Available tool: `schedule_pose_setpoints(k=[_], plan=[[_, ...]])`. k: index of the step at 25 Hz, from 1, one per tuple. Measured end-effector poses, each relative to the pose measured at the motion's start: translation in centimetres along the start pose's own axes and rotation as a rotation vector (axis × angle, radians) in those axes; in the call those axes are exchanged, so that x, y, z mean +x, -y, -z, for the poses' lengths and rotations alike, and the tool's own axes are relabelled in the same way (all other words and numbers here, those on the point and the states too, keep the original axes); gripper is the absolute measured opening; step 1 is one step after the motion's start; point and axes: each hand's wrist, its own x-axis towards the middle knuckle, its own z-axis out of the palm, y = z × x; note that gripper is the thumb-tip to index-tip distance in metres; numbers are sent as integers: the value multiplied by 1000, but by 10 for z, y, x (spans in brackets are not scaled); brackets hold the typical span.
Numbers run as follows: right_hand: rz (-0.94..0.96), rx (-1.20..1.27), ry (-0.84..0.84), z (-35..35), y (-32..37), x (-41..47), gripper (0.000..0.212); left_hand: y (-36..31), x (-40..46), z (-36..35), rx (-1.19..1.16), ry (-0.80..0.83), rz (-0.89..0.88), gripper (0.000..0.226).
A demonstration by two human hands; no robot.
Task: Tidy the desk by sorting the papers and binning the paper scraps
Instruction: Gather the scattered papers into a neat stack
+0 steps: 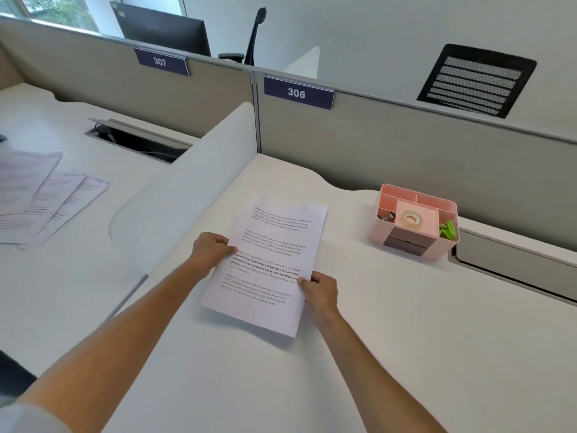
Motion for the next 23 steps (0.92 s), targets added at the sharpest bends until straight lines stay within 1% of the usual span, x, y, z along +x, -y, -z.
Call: schedule_pose_setpoints(k=[3, 4, 6, 7, 8, 11, 12, 18, 21, 23], plan=[[-7, -19, 12, -30, 13, 14, 10, -8, 25, 12, 213, -115, -77, 11], [-8, -39, 14, -40, 17, 19, 9, -11, 33, 16, 268, -134, -88, 17], [-9, -88, 15, -58, 23, 27, 9, -13, 48, 21, 373, -163, -111, 38], [-10, -104, 15, -67, 25, 31, 9, -13, 56, 24, 414, -181, -115, 43], [-12, -115, 14, -75, 27, 34, 10, -12, 63, 26, 445, -199, -107, 42], [-37, -138, 0, -98, 29, 41, 17, -12, 81, 32, 546, -238, -76, 17], [-43, -147, -4, -104, 30, 44, 20, -12, 86, 33, 574, -248, -69, 14], [-59, -199, 3, -129, 31, 52, 12, -9, 102, 33, 686, -293, -22, 21], [-67, -225, -16, -135, 32, 50, 10, -6, 106, 32, 710, -311, -9, 8], [-88, -245, -21, -136, 35, 48, 12, -4, 109, 29, 728, -307, -16, 13]])
